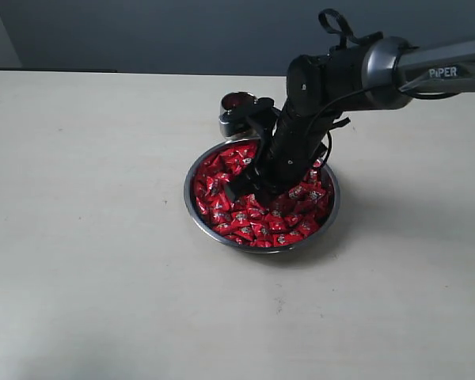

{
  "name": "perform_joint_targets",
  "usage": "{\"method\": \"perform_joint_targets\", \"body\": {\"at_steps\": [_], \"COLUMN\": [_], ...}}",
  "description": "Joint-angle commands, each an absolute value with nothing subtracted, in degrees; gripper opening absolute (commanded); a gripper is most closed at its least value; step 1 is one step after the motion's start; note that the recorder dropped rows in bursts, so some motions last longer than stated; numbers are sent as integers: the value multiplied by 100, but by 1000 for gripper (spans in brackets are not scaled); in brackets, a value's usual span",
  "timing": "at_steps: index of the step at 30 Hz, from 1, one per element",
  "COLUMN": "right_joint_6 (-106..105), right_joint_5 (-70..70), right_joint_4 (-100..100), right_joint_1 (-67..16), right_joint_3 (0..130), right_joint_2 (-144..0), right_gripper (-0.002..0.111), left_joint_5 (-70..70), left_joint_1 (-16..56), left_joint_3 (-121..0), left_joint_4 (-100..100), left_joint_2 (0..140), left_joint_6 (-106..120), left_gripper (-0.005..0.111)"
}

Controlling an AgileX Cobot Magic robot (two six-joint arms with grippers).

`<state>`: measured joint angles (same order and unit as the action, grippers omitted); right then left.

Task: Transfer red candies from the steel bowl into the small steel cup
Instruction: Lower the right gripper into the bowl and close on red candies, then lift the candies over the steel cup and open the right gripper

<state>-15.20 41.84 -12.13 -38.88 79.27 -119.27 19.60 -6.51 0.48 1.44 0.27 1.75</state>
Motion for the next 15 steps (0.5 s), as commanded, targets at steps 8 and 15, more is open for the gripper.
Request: {"method": "perform_joint_targets", "body": {"at_steps": [8,15], "right_joint_6": [-1585,-1596], "right_joint_5": [4156,3363], "right_joint_4": [-1188,-1059], "right_joint_1": [-3878,-3823], "right_joint_3": [7912,8099], "right_joint_2": [-10884,-10813], "right_gripper": [0,0], "left_joint_5": [1921,1921], "left_joint_1": [-620,-620], "left_joint_3": [0,0], "left_joint_4": [155,155], "left_joint_2": [0,0], "left_joint_6": [168,168], "left_gripper": [0,0]}}
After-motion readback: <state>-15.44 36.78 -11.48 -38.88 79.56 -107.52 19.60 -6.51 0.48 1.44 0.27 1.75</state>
